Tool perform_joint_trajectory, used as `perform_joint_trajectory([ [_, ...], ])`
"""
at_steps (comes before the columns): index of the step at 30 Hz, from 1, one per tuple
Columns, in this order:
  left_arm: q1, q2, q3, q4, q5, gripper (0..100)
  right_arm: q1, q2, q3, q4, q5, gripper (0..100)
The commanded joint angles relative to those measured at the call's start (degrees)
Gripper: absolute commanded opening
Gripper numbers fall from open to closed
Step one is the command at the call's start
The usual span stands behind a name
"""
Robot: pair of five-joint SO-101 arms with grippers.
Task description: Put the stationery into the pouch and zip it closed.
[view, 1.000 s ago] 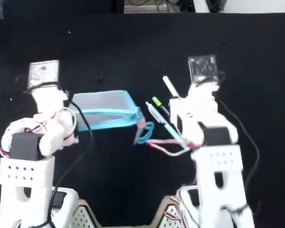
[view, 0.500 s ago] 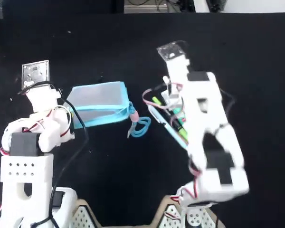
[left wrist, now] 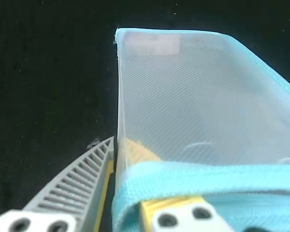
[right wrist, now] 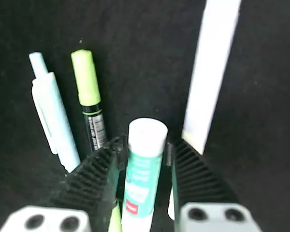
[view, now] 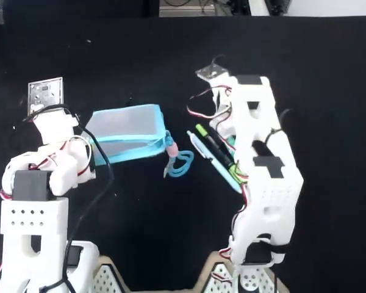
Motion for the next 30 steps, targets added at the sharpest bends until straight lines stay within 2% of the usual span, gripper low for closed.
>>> perform_joint_trajectory([
  [1,-0.7,0.0,0.5,0.1,0.0,3,0.9,0.9,-2.6,0.4,2.2,13.5],
  [6,-0.7,0.0,0.5,0.1,0.0,3,1.0,1.8,-2.9,0.3,2.2,12.1],
  [9,-0.7,0.0,0.5,0.1,0.0,3,1.3,1.2,-3.4,0.7,2.0,0.5],
  [15,-0.7,0.0,0.5,0.1,0.0,3,1.1,-7.7,-1.1,1.9,-0.7,1.1],
  [24,-0.7,0.0,0.5,0.1,0.0,3,-3.4,-37.8,19.4,1.5,-1.0,1.1],
  [30,-0.7,0.0,0.5,0.1,0.0,3,-11.3,-63.5,30.4,1.5,-8.9,1.1],
])
